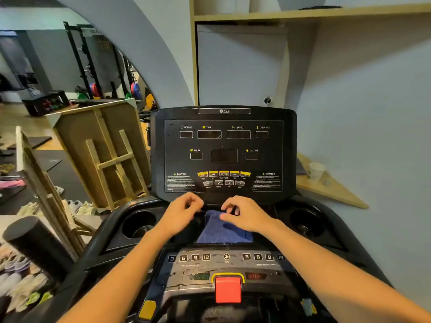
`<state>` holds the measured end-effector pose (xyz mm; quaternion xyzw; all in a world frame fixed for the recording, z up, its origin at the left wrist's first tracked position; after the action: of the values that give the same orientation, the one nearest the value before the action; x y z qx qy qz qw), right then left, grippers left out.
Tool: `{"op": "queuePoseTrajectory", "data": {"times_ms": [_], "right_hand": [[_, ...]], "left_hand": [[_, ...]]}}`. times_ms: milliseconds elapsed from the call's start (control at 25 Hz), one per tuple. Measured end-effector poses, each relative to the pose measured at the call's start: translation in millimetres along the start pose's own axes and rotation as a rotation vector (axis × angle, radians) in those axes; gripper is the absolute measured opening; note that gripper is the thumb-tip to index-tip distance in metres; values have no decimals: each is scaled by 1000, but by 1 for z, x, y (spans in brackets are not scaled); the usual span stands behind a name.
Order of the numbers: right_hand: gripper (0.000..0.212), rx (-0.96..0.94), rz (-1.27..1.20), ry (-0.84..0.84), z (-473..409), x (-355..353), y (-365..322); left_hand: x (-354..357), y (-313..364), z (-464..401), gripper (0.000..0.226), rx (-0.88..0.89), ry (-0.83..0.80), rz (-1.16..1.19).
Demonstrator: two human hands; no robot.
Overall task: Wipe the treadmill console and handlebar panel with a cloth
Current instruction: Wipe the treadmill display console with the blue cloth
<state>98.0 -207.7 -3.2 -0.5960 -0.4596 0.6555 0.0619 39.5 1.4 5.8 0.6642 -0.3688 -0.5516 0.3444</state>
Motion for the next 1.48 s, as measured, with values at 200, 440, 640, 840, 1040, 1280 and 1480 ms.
{"op": "queuePoseTrajectory", "data": {"times_ms": [200, 440, 640, 840, 1040, 1280, 1480], "right_hand": [[52, 4, 274, -205, 15, 35, 21], [47, -32, 409, -235, 16, 49, 14], [36, -37, 471, -230, 13, 55, 10], [36, 12, 460, -248, 8, 53, 18], [19, 220, -12, -155, -2, 23, 22], [28, 326, -705, 244, -10, -76, 21], [11, 334, -761, 862, -24, -190, 33]], "left_hand": [[13, -27, 30, 24, 64, -162, -406], [20, -34, 36, 21, 71, -201, -515], [19, -33, 27, 14, 78, -182, -463], [9, -31, 9, 19, 83, -143, -391], [-16, -25, -16, 16, 81, -62, -339], [-80, -4, -53, 31, 144, 171, -429], [-126, -5, -70, 56, 75, 386, -487]]}}
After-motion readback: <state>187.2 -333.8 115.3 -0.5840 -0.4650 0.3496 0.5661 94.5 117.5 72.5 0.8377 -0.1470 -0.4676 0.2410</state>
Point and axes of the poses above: each hand's wrist, its own z-axis away from the middle knuckle, its own x-axis out of the palm, y = z × x, the point moved 4 cm from there along -z, towards the middle knuckle, and after that the axes turned 1 degree about y, right-handed, at the moved point
